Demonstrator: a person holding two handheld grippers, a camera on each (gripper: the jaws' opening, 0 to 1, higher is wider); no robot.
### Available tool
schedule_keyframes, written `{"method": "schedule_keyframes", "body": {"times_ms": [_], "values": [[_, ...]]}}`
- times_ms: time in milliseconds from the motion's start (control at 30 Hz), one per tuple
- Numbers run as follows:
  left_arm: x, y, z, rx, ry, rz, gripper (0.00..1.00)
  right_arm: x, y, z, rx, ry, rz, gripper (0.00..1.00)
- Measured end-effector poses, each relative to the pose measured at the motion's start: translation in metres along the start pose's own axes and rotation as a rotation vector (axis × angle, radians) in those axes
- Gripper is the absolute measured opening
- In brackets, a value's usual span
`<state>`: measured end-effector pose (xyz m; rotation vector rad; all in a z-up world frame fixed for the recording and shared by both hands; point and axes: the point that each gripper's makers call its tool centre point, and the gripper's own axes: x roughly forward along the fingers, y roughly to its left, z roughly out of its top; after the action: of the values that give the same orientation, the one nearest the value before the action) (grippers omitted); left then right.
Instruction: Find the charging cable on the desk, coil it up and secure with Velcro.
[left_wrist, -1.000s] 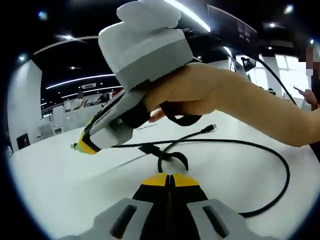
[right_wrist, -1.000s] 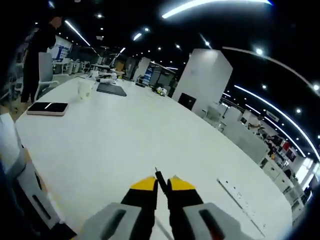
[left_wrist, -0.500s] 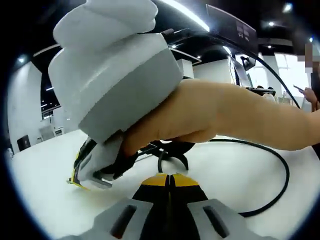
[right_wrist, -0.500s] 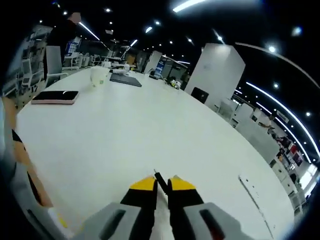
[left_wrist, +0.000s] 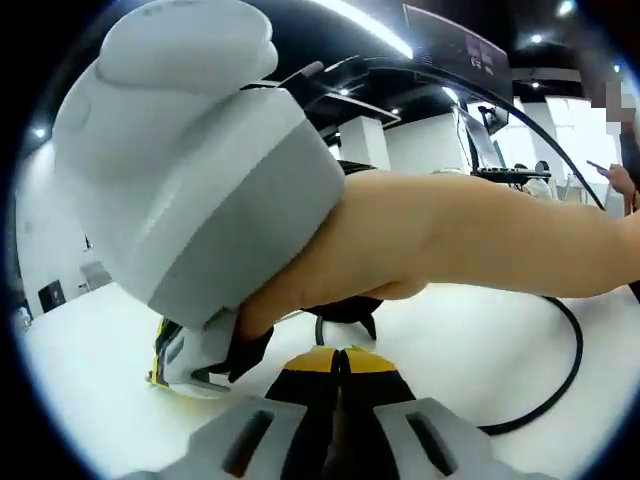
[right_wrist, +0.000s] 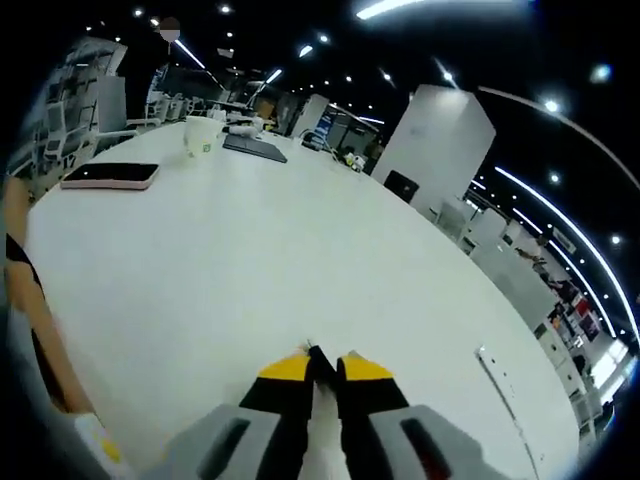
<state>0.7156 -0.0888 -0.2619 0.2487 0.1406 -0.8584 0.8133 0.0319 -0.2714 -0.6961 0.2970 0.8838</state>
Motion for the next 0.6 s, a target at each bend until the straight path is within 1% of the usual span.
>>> {"method": "schedule_keyframes", "body": {"times_ms": [267, 367, 400, 533, 600], "values": [[0.001, 0.0, -0.001, -0.004, 0.0, 0.0, 0.02, 0.001, -0.002, 0.0, 0.033, -0.007, 0.007, 0.14], [0.001, 0.0, -0.001, -0.005, 0.0, 0.0, 0.02, -0.001, -0.006, 0.001, 0.047, -0.012, 0.003, 0.23], [0.001, 0.0, -0.001, -0.005, 0.0, 0.0, 0.02, -0.002, -0.006, 0.001, 0.051, -0.015, 0.003, 0.24], [0.001, 0.0, -0.001, -0.006, 0.0, 0.0, 0.02, -0.012, -0.016, 0.006, 0.062, -0.037, -0.014, 0.23], [0.001, 0.0, -0.001, -0.006, -0.001, 0.0, 0.02, -0.027, -0.029, 0.013, 0.095, -0.078, -0.042, 0.25]]}}
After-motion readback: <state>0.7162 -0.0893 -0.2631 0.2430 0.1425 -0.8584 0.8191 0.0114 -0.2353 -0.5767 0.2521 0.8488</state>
